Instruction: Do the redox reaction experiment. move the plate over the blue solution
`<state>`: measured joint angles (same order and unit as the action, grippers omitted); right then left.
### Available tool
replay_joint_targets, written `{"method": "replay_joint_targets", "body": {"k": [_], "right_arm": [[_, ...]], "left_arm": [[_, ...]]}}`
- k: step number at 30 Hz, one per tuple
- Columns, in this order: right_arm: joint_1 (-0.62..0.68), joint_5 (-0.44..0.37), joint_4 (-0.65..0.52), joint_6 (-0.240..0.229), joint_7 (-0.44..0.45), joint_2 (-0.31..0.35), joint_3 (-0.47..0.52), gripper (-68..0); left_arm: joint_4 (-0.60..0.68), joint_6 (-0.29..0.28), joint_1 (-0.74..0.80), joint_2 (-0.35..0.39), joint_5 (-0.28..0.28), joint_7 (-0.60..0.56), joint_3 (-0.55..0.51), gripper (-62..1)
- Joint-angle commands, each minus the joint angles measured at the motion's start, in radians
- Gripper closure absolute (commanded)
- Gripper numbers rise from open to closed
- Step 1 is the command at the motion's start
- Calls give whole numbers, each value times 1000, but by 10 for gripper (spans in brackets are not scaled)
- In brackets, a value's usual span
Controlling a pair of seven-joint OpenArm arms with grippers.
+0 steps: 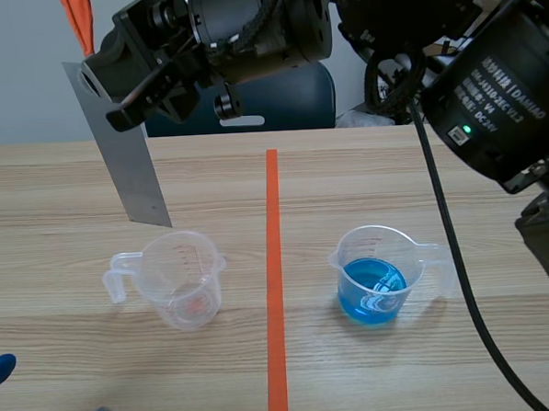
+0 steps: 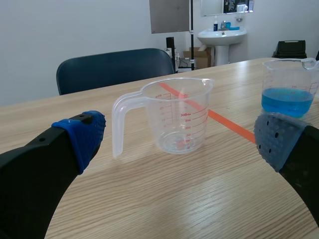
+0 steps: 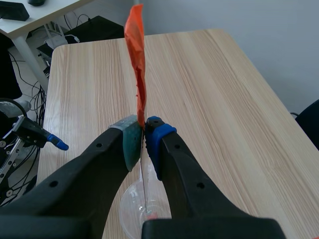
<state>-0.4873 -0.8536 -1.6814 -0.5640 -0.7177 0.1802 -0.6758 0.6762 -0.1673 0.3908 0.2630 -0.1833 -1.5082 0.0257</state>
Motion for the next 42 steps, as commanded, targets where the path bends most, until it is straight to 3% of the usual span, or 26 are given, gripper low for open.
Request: {"method": "replay_joint_targets", "body": {"k": [1, 32, 42], "right_arm": [[-28, -11, -10, -3, 14, 2, 10, -6], [-28, -15, -10, -5, 13, 4, 10, -6], [-28, -76, -15, -12, 60, 87, 10, -6]], "left_arm": [[8, 1, 8, -2, 7, -46, -2, -623], [8, -1, 8, 3, 6, -46, -2, -623], [8, 0, 8, 3, 6, -46, -2, -623]]}}
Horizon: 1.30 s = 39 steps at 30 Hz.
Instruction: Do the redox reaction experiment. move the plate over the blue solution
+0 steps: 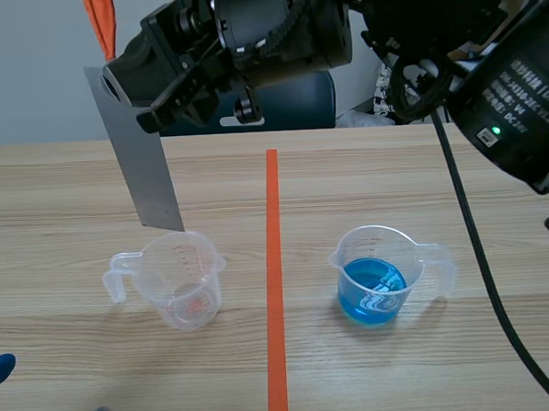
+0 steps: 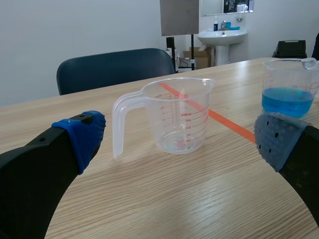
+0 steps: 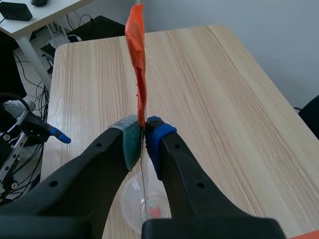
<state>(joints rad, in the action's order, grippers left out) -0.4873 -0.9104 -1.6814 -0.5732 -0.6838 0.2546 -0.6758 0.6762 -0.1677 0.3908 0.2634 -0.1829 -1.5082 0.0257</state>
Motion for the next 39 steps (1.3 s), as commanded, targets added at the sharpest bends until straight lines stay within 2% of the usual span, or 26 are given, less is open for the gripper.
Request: {"method": "replay_joint_targets", "body": {"k": [1, 5, 10, 13, 19, 21, 24, 26, 31, 39], "right_arm": [[-28, -22, -19, -3, 36, 27, 10, -6], [-28, -27, -46, -3, 74, 92, 10, -6], [-28, -101, -95, -3, 87, 187, 10, -6], [-28, -136, -114, -3, 108, 248, 10, -6], [-28, -170, -134, -3, 192, 384, 10, -6], [-28, -178, -137, -4, 227, 433, 10, -6], [-28, -195, -137, -42, 280, 507, 10, -6], [-28, -213, -138, -49, 306, 557, 10, -6], [-27, -230, -138, -63, 395, 693, 10, -6], [-16, -272, -137, -132, 535, 893, 10, -6]], "left_arm": [[8, 1, 8, 3, 6, -46, -2, -623], [8, 1, 8, 3, 6, -46, -2, -623], [8, 2, 11, 3, 8, -46, -2, -623], [8, 7, 15, 11, 36, -46, -2, -623], [11, 9, 42, 52, 126, -46, -2, -623], [26, 9, 63, 74, 132, -46, -2, -623], [64, 8, 108, 117, 132, -46, -2, -623], [104, 8, 143, 152, 133, -46, -2, -614], [245, 8, 249, 256, 188, -46, -2, -482], [452, 8, 384, 438, 331, -46, -2, -238]]}}
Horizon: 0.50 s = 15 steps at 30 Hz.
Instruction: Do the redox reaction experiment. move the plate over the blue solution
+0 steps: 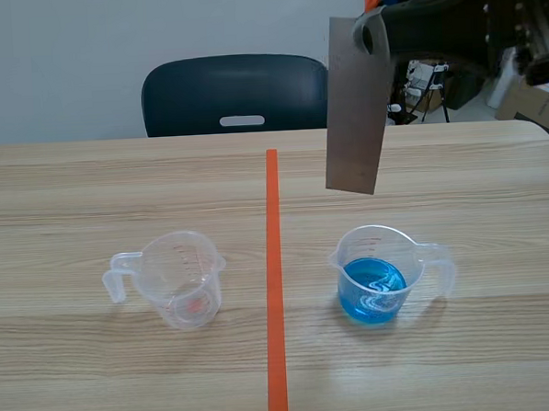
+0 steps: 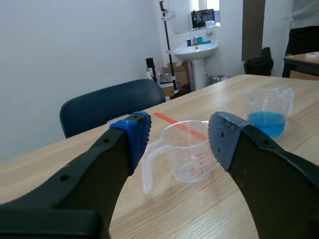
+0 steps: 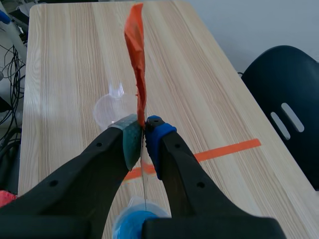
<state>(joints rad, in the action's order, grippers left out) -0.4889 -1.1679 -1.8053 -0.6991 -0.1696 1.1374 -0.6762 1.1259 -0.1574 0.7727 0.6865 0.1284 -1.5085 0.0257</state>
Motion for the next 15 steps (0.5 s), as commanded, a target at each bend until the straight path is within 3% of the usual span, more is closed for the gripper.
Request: {"method": "replay_joint_targets", "body": {"k": [1, 6, 11, 15], "right_arm": [[-8, -14, -13, -7, 35, 31, 10, -6], [50, 11, -13, -10, 143, 128, 10, -6], [101, 51, -13, -9, 264, 217, 10, -6], [126, 91, -13, -8, 349, 251, 10, -6]], "left_arm": [[24, -2, 13, 42, 44, -44, -2, -211], [122, -2, 25, 164, 116, 61, -2, -53], [256, -20, 12, 307, 122, 217, -2, -40], [360, -35, -40, 388, 123, 377, -2, -33]]}}
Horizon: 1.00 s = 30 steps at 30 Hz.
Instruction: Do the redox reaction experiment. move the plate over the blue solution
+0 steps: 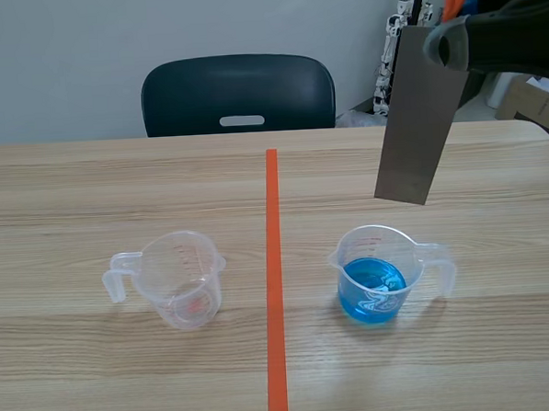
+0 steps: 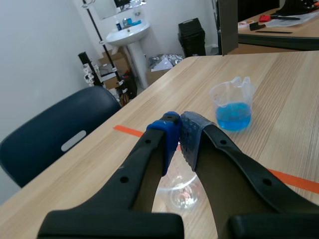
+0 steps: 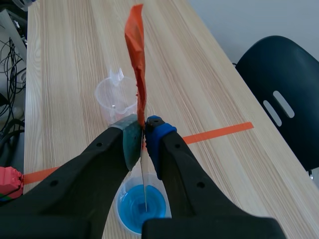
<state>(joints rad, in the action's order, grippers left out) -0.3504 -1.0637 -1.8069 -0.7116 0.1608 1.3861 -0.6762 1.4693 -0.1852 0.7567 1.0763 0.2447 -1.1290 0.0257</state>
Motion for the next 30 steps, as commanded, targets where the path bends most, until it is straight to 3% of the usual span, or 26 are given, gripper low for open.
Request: {"method": "replay_joint_targets", "body": {"k": [1, 6, 12, 15, 21, 30], "right_arm": [[-10, -13, -11, 4, 22, 5, 10, -6], [5, -13, 5, 4, 26, 7, 10, -6], [10, -12, 9, 4, 24, 7, 10, -6], [10, -12, 9, 4, 22, 7, 10, -6], [10, -12, 9, 3, 25, 7, 10, -6], [10, -12, 9, 3, 26, 7, 10, -6]], "left_arm": [[45, -22, -41, 12, 7, 40, -2, -27], [186, -93, -149, 18, 6, 276, 7, -27], [254, -98, -325, 1, 0, 450, 160, -27], [253, -99, -433, -40, -24, 526, 259, -27], [253, -100, -628, -132, -151, 662, 425, -27], [245, -151, -805, -290, -192, 848, 551, -27]]}}
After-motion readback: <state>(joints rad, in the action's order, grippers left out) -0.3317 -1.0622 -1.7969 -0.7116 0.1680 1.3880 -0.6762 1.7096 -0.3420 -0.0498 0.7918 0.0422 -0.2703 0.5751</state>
